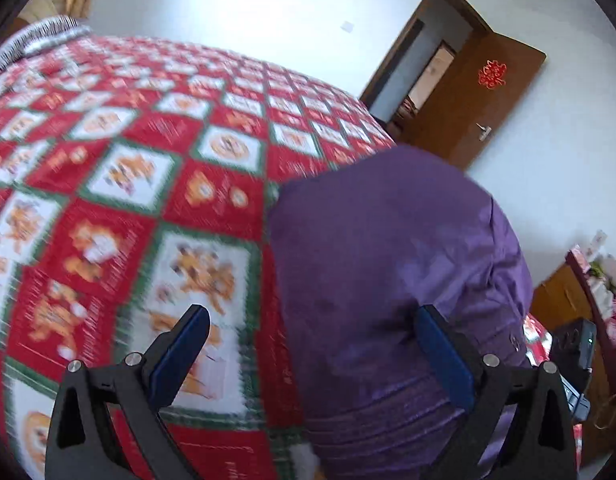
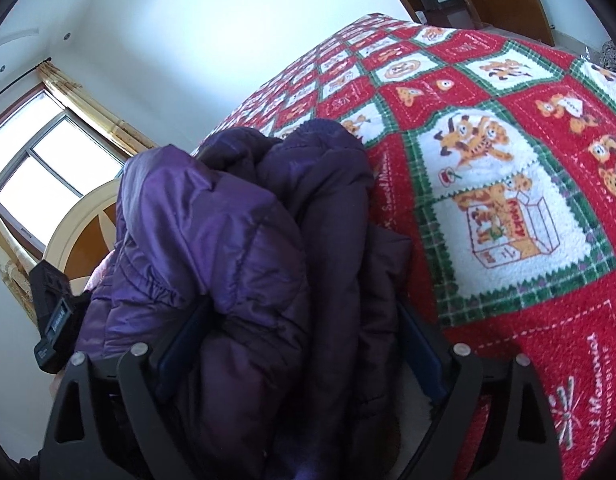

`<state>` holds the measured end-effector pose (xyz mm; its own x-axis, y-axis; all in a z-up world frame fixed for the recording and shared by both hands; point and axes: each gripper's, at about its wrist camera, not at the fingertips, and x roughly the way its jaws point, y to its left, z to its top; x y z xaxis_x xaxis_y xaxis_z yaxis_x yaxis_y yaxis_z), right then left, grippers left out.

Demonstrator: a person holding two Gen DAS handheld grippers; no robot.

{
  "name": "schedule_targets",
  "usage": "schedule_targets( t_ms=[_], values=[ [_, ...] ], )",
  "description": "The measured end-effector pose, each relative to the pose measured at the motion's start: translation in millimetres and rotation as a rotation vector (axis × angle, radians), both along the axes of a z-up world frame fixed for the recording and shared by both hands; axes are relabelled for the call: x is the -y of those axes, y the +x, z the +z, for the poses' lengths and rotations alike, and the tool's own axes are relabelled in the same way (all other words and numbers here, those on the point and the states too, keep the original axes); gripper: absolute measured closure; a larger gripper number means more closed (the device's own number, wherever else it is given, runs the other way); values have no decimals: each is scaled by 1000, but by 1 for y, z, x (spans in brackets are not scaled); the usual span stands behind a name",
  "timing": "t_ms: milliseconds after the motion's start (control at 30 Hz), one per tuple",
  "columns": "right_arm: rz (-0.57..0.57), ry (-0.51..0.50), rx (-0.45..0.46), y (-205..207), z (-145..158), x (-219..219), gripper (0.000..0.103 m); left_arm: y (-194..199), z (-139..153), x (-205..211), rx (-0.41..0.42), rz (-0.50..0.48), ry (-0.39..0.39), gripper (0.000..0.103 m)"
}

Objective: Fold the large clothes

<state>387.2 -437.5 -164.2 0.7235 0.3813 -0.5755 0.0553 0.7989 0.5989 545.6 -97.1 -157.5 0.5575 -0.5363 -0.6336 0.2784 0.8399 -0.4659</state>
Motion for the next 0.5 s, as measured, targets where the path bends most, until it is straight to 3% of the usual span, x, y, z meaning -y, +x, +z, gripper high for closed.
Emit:
schedule_targets(
  t_ms=[133, 167, 233, 300, 367, 500],
  values=[
    [7, -7, -9, 5, -2, -1, 12, 10, -17, 18, -101, -69, -173, 1],
    [11, -8, -12, 6, -2, -1, 18, 14, -21, 24, -124, -84, -190, 1],
    [40, 34, -9, 5, -2, -4, 38, 11, -13, 33, -94, -97, -137, 1],
    [51, 15, 12, 1, 5, -11, 55, -4, 5, 47, 18, -105, 4, 1],
    [56, -28, 29, -4, 13, -20, 60, -16, 16, 53, 84, -106, 77, 7],
    [39, -29, 58, -15, 20, -28, 64, -31, 23, 56, 125, -109, 123, 17]
  ],
)
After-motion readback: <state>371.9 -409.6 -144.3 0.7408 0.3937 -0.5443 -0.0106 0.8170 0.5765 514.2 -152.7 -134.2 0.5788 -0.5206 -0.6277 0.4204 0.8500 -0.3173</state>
